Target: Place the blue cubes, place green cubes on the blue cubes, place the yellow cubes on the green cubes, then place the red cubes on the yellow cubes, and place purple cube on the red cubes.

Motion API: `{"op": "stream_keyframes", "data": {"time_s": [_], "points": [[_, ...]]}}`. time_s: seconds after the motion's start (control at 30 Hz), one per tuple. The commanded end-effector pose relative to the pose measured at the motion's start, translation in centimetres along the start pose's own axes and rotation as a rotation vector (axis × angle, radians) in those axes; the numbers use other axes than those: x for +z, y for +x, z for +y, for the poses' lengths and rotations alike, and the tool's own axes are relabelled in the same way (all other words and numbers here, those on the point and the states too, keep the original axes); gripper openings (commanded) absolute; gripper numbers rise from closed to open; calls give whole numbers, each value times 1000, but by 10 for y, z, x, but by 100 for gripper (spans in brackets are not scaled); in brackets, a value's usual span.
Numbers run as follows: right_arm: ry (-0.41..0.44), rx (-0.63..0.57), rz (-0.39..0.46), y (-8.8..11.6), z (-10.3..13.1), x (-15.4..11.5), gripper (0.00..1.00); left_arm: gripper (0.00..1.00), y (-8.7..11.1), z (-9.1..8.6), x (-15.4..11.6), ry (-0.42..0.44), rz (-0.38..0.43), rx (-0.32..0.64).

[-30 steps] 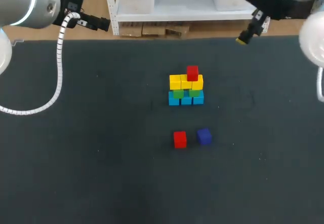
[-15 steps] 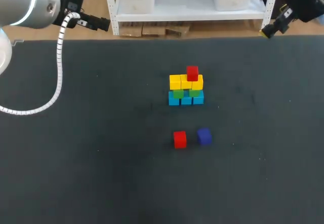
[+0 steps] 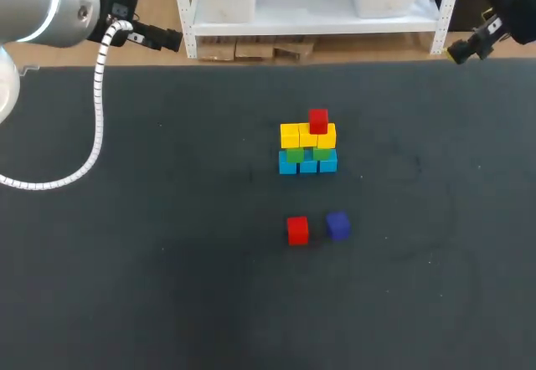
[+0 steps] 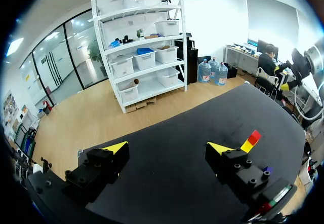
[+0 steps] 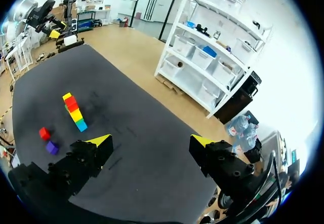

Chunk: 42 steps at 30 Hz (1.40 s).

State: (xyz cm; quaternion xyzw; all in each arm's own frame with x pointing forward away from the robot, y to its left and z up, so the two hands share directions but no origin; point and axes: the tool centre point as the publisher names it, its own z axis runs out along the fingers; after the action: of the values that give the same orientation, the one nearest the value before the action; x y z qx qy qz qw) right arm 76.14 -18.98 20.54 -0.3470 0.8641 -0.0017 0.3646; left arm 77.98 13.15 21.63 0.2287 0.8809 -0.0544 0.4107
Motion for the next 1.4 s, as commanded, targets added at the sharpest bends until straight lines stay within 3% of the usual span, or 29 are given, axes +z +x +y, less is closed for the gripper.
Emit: {"op": "stream_keyframes", "data": {"time_s": [0.03, 0.87, 1.0, 1.07, 1.13, 1.4], "points": [[30, 1, -2, -1, 2, 2, 100, 100, 1, 0, 0, 2, -3, -1], [30, 1, -2, -1, 2, 2, 100, 100, 1, 0, 0, 2, -3, -1], [30, 1, -2, -1, 2, 2, 100, 100, 2, -35, -14, 8, 129, 143], [30, 1, -2, -1, 2, 2, 100, 100, 9, -49, -16, 46, 192, 172], [30, 1, -2, -1, 2, 2, 100, 100, 16, -61, -18, 29, 233, 215], [30, 1, -2, -1, 2, 2, 100, 100, 47, -118, -26, 83, 300, 340]]}}
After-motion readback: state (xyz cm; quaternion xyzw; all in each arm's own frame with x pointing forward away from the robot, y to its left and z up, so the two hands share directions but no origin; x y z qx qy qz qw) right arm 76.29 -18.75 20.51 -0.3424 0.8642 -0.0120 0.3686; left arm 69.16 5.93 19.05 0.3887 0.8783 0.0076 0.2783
